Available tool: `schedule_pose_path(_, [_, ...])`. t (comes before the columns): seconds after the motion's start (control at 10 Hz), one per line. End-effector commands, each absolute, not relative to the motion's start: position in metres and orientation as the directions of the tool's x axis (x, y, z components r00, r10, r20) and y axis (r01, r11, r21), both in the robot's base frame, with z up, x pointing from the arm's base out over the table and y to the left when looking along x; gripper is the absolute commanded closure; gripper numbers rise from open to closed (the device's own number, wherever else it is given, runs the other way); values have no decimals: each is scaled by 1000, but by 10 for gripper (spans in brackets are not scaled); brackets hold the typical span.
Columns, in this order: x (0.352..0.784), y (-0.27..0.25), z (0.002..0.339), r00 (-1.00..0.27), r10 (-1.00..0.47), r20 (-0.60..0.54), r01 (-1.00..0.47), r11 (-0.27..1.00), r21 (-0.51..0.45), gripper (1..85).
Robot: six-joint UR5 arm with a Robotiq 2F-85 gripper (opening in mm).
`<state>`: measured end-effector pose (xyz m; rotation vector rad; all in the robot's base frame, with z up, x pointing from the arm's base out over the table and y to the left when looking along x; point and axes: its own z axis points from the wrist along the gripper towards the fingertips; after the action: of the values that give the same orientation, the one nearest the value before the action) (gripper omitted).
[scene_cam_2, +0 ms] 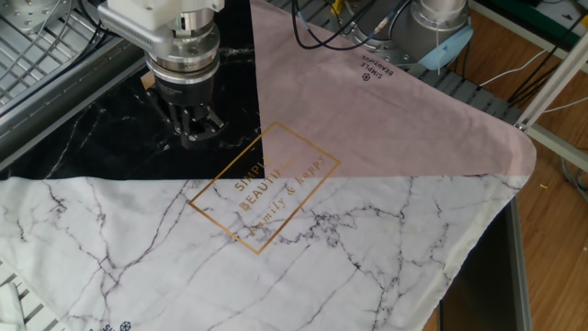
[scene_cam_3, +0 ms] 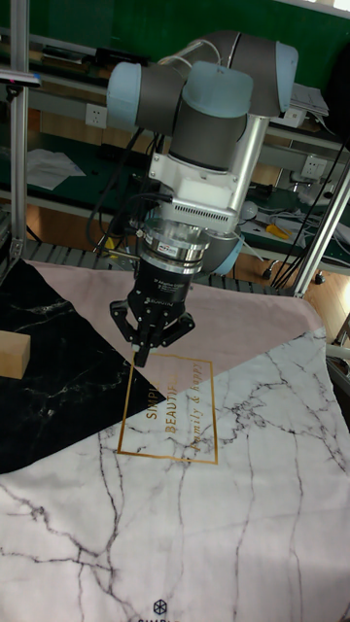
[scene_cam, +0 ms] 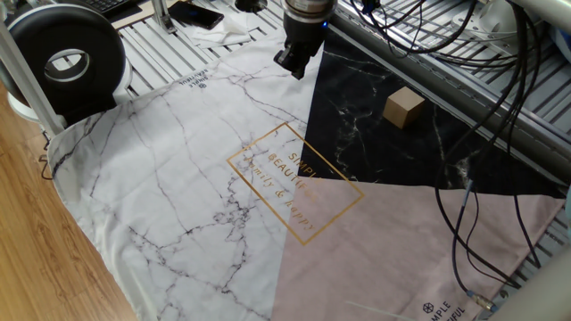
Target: Pick up the small block on the left and move it to the right
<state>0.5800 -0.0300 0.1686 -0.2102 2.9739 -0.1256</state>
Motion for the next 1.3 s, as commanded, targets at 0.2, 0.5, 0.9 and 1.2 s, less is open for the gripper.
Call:
schedule_pose_path(0.2, [576, -10, 168, -977, -153, -146, -153, 988, -13, 847])
schedule_pose_path(0.5, [577, -18, 168, -981, -129, -147, -125, 991, -41, 847])
schedule_pose_path(0.9, [579, -10, 168, -970, -185, -157, -184, 983, -20, 847])
schedule_pose_path(1.2, [575, -13, 168, -965, -222, -139, -219, 975, -35, 847])
